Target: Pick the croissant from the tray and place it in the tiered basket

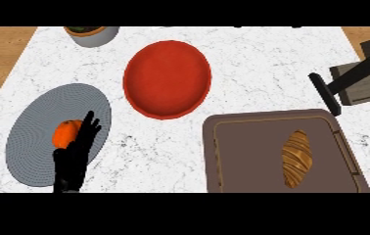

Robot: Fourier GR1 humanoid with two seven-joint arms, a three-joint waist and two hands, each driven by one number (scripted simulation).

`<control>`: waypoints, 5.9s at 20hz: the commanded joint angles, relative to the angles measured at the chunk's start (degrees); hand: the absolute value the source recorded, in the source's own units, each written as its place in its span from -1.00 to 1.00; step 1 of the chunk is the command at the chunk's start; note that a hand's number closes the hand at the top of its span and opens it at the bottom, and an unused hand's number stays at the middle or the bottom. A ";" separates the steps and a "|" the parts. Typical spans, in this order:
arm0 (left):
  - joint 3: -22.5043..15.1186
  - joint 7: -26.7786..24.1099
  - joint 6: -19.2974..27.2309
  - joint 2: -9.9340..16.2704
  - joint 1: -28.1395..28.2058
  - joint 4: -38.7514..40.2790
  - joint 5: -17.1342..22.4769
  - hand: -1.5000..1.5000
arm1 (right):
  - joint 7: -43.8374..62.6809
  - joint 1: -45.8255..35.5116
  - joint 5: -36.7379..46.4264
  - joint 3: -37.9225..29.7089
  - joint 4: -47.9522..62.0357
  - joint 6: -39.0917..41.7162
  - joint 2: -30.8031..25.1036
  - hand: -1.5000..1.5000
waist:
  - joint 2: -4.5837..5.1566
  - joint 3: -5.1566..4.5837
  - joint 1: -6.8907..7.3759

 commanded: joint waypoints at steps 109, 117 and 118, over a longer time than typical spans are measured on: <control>0.29 1.78 -0.09 -6.36 -0.92 3.86 -5.52 0.00 | 50.05 -73.54 25.56 -35.07 -4.26 83.99 -26.17 1.00 | -1.28 0.07 0.48; 2.22 1.79 -1.79 -4.21 -2.78 3.98 -4.79 0.00 | 46.95 -86.52 27.49 -32.98 10.87 86.63 -35.18 1.00 | -1.00 0.22 1.13; 0.84 1.03 -2.46 -5.02 -1.60 3.32 -4.70 0.00 | 45.22 -87.60 30.56 -30.70 16.49 83.29 -36.11 1.00 | -0.59 0.18 2.51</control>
